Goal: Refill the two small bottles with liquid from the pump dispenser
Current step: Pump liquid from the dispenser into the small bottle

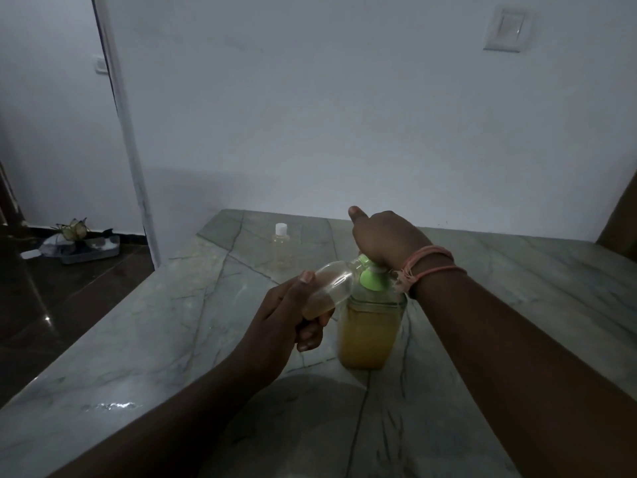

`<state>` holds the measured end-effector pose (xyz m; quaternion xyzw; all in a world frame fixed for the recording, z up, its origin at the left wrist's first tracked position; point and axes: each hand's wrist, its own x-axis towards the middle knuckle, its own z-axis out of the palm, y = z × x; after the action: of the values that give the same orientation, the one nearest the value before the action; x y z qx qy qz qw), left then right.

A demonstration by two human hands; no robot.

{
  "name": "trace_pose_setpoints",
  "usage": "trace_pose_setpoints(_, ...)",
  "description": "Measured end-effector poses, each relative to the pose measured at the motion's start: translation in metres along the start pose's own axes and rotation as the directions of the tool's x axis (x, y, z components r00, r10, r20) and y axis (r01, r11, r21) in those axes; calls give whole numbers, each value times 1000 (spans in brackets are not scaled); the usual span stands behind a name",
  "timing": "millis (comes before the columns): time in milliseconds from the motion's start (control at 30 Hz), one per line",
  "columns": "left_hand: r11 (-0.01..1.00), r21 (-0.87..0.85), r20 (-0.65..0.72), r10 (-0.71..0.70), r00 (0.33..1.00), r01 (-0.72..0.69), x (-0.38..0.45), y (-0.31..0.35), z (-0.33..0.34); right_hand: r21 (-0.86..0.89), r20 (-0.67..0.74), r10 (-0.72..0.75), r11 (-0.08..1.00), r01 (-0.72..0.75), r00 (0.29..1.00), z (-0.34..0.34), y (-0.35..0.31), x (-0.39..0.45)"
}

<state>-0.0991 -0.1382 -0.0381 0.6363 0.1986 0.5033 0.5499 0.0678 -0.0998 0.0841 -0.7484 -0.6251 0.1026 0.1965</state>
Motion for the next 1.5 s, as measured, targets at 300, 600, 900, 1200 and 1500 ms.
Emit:
trace_pose_setpoints(300,1000,-14,-6,8,1000,-8,1,-2,-1,63,-61,23,998,-19,998,1,1,6)
trace_pose_setpoints(600,999,-24,-8,25,1000,-25,1,-2,0,46,-9,30,999,-29,1000,-2,0,5)
trace_pose_setpoints(900,999,16,-25,39,999,-39,2,-2,-1,57,-22,26,998,-24,999,4,6,12)
trace_pose_setpoints(1200,999,32,-23,45,999,-45,1,3,1,45,-132,18,999,-12,991,4,7,16)
trace_pose_setpoints(1500,999,27,-34,47,998,-46,-1,5,3,-66,-92,-10,998,4,996,1,4,13)
